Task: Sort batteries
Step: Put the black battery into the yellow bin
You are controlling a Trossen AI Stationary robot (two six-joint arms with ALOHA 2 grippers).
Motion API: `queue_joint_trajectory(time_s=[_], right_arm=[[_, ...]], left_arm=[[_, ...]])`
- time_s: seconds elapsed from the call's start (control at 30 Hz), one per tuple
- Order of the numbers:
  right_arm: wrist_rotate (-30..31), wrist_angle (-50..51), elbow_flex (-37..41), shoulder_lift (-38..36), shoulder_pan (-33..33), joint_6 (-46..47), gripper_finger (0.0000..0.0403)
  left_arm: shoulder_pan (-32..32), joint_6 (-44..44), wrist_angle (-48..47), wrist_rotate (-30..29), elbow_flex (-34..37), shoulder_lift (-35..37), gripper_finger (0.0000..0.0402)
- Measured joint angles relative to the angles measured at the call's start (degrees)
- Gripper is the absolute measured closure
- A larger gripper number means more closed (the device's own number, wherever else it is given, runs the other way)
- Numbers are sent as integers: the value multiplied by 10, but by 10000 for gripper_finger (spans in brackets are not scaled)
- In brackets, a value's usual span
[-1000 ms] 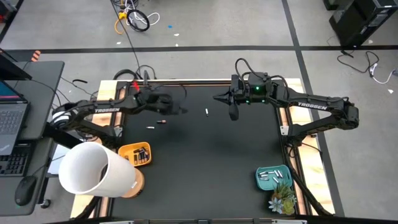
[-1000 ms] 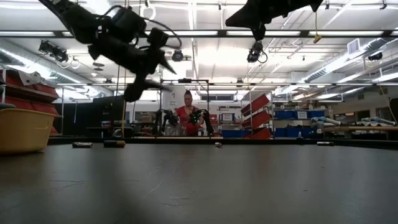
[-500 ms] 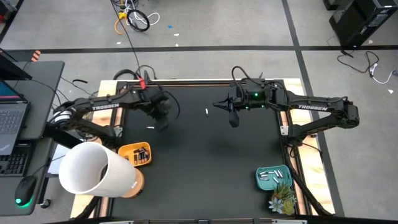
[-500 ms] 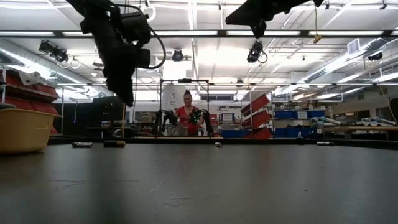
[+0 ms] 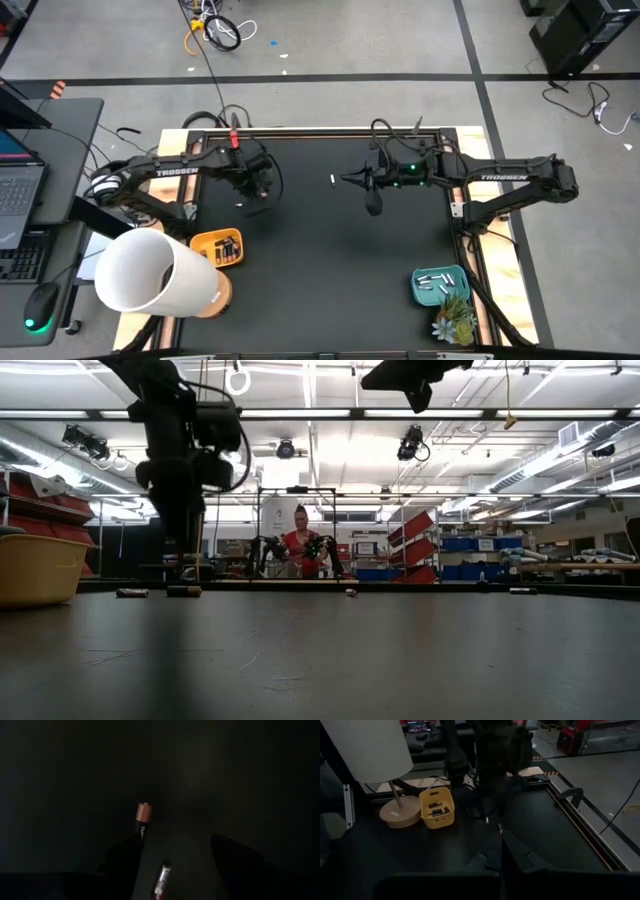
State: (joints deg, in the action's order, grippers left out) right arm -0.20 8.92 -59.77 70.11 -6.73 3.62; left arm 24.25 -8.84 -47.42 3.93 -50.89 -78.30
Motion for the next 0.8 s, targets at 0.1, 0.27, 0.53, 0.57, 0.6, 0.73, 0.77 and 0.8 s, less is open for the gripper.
queue_joint_trajectory(time_s=[0.1, 0.27, 0.53, 0.57, 0.6, 0.73, 0.77, 0.8], right_arm=[[17, -1, 0, 0, 14, 13, 403], [23, -3, 0, 0, 29, 33, 403], [28, -4, 0, 0, 30, 42, 403], [28, -4, 0, 0, 30, 42, 403], [28, -5, 0, 0, 30, 42, 403], [28, -11, 0, 0, 30, 42, 403], [28, -13, 0, 0, 30, 42, 403], [28, -16, 0, 0, 30, 42, 403]], left_arm=[[0, 0, 19, -33, 20, -10, 146], [3, -1, 62, -72, 50, -12, 160], [5, -16, 118, -59, 93, -17, 162], [6, -14, 126, -61, 97, -17, 162], [6, -13, 130, -61, 101, -17, 162], [6, -11, 146, -61, 119, -16, 162], [6, -9, 152, -61, 124, -16, 162], [6, -4, 160, -62, 130, -16, 162]])
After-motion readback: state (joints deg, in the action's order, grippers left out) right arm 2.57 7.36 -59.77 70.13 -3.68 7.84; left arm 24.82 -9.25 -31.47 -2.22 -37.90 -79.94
